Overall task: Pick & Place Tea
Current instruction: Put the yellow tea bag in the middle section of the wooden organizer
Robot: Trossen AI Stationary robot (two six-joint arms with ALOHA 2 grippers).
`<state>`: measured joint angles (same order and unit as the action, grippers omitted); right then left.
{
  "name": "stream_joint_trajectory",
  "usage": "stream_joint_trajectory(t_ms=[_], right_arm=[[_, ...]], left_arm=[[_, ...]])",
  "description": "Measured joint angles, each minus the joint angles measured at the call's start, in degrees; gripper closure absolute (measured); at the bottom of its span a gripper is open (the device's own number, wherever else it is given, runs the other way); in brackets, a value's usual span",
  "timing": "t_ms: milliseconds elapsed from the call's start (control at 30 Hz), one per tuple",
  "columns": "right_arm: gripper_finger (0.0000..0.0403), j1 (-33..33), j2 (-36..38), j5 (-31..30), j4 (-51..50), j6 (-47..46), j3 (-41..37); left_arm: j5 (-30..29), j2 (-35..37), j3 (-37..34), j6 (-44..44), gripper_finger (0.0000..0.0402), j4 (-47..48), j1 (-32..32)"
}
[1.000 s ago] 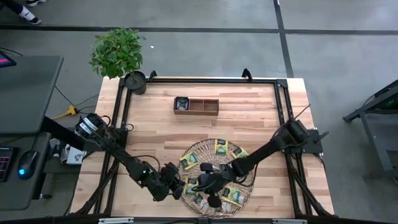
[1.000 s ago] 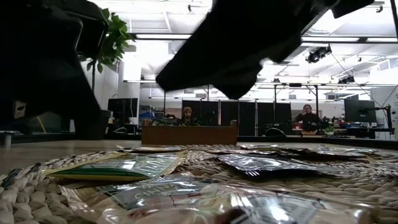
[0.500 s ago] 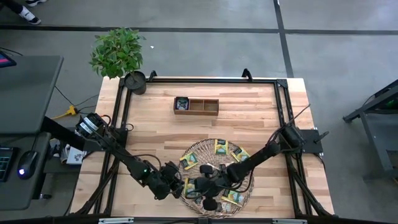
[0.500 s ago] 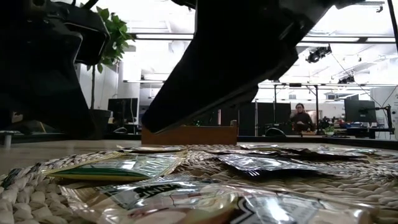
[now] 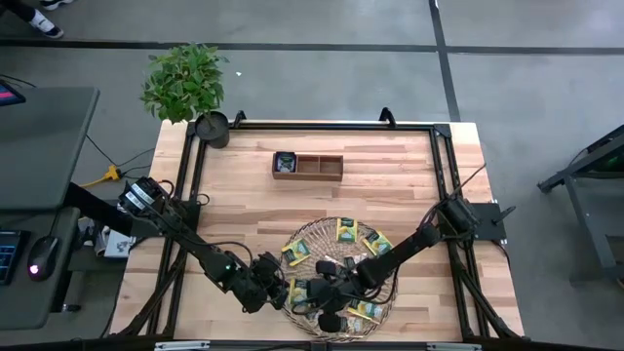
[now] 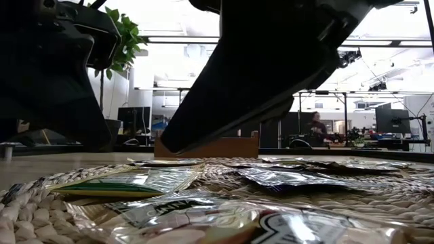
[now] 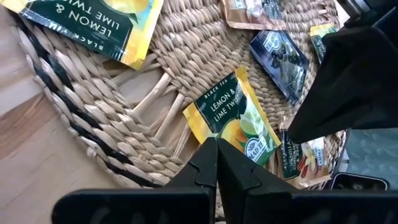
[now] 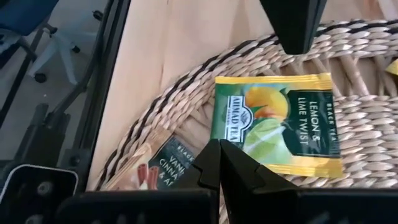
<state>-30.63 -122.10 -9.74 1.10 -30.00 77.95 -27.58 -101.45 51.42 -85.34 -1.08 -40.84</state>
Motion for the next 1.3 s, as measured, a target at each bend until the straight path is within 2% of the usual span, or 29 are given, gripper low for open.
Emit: stream_joint_trajectory(t_ms=[833,1000,1133,1300], right_arm=[[0.0403,-0.2,-2.5,-1.4,-0.3,-4.5,0.0],[0.0403,0.2,-2.4,-0.9,-1.7,-5.8,0.1],[0.0403,0.2,-2.4,-0.9,-1.8,-5.8,0.1],[0.0403,0.2,-2.4,-0.9,-1.9,-5.8,0.1]], left_arm=[[0.0,0.0,0.0,-0.6,0.0401,-0.1,0.0],[0.3,0.0,0.0,-5.0,0.0400,-0.3,0.5],[4.5,0.0,0.0,-6.3,0.0378,-0.7,2.6],[10.2,0.0,0.0,-6.7,0.0317,-0.9,6.2]])
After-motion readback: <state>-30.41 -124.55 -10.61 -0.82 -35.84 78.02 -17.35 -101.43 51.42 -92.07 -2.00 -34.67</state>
